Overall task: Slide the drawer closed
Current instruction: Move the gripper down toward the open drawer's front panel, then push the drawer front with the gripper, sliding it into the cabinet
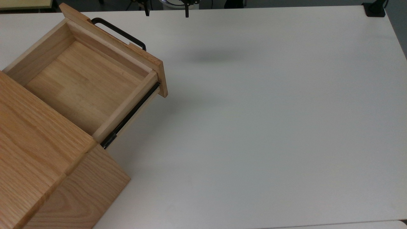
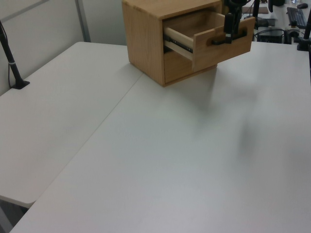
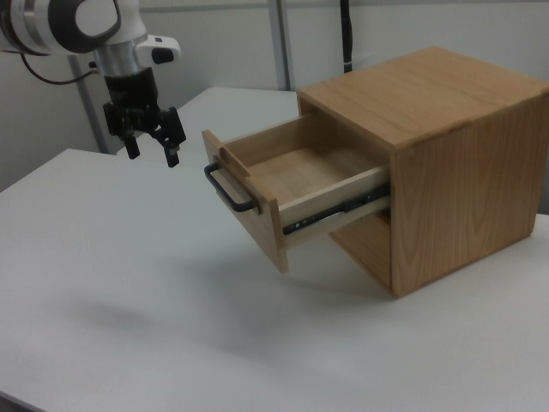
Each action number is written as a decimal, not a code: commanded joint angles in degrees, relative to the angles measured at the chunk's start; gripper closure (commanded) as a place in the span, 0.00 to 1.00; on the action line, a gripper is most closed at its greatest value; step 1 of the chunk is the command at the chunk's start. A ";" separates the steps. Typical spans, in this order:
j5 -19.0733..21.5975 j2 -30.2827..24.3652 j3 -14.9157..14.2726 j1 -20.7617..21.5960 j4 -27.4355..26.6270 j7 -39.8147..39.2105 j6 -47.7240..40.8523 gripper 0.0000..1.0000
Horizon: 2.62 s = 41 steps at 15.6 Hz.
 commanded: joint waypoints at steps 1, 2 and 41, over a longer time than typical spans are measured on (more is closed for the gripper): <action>0.76 -0.12 -0.10 -0.80 -0.16 8.23 -1.13 0.00; 0.76 -0.03 -0.10 -1.85 -0.16 9.91 -1.04 0.00; -12.07 26.51 -0.45 -15.31 16.63 32.86 42.46 0.86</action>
